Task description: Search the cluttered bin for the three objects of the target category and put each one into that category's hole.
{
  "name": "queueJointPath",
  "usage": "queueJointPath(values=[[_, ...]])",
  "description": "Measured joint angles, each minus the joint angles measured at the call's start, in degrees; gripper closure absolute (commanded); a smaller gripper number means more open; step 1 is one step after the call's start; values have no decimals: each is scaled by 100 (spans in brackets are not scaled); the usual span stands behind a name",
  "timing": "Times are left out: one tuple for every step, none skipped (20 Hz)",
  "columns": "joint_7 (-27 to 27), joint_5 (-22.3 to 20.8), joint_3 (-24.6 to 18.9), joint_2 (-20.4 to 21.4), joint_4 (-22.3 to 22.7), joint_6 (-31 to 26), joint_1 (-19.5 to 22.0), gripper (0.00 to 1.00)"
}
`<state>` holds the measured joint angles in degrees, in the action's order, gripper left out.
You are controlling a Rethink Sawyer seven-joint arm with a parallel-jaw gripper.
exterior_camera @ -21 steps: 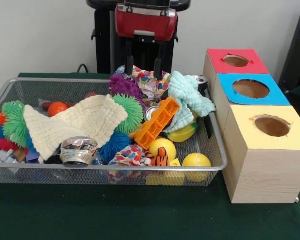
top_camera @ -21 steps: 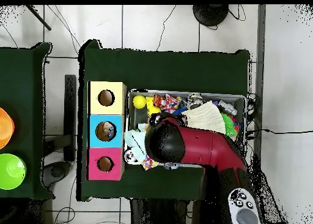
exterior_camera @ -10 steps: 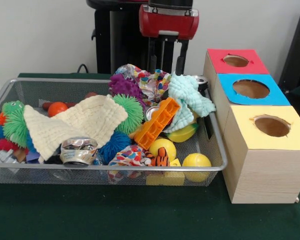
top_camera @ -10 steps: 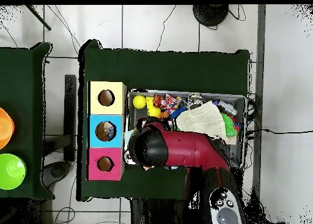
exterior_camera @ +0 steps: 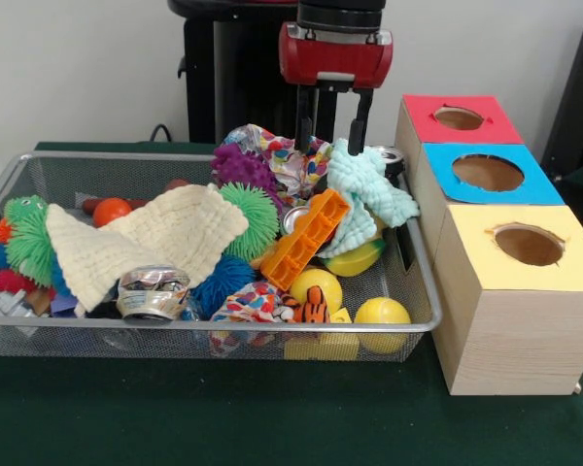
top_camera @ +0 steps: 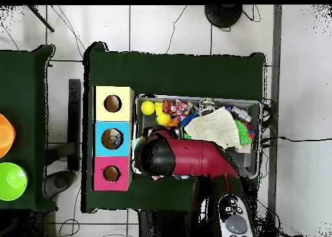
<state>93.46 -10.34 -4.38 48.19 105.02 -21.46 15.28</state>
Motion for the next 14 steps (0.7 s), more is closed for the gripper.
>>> queueJointPath(values=[[0, 0, -1, -51, 3, 58, 0, 0], [0, 0, -1, -71, 6, 83, 0, 0], [0, 0, -1, -119, 10, 138, 0, 0], [0, 0, -1, -139, 12, 161, 0, 0], [0, 0, -1, -159, 14, 183, 0, 0], [0, 1, -1, -200, 20, 235, 0, 0], [0, 1, -1, -213, 22, 250, -1, 0], [0, 1, -1, -233, 27, 271, -4, 0], [0, 1, -1, -252, 32, 292, -7, 0], [0, 1, 0, -271, 41, 313, -17, 0], [0, 1, -1, -296, 72, 361, -52, 0], [0, 1, -1, -301, 86, 380, -66, 0], [0, 2, -1, -306, 113, 411, -90, 0], [0, 2, -1, -311, 139, 442, -113, 0]])
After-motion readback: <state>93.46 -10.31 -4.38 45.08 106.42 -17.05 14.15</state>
